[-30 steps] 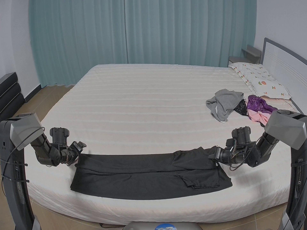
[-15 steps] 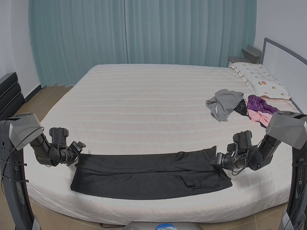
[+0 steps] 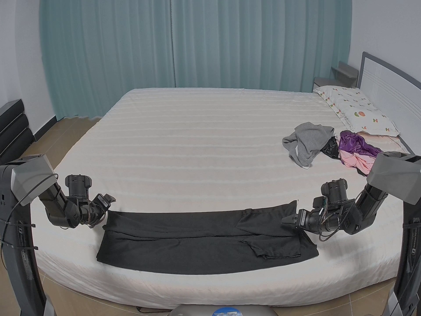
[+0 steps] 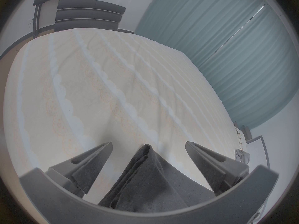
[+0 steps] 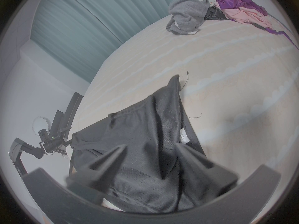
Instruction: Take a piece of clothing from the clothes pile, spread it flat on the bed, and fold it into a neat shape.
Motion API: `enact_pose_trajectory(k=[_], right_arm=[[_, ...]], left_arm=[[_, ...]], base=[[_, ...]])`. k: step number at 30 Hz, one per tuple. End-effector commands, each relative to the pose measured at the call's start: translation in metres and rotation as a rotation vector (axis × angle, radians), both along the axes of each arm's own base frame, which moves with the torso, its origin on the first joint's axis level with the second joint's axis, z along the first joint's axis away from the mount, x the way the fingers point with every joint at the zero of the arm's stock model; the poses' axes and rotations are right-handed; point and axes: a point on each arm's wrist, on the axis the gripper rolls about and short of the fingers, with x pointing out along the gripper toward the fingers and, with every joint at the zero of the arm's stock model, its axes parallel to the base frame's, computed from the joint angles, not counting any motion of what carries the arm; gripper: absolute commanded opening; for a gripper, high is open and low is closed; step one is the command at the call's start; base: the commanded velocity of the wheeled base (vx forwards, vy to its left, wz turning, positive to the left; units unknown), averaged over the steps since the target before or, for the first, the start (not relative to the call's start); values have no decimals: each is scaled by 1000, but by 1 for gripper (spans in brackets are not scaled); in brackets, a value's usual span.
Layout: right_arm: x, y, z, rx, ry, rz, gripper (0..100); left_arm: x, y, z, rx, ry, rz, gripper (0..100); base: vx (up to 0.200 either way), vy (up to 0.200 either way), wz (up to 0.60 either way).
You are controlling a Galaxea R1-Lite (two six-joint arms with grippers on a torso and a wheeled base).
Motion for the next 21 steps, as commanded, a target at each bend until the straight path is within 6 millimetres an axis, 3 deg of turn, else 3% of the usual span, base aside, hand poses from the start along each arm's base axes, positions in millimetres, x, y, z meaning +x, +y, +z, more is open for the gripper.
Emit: enact_pose_trajectory(k=[1,7,16,21], right_arm=[[-8,1,21,34,-22,-22,100],[-29,10,27,21,-1,-66,100],[-53,36,28,90,60,-244,100],[-67,40,26,80,87,-292,100]], left_arm=[[-4,2,7,-21,-10,-18,100],[-20,2,22,-87,-10,-105,100],[-26,16,19,-97,6,-118,100],[-26,14,20,-96,5,-122,100]], base=[[0,0,0],[0,0,0],[0,0,0],[0,0,0]])
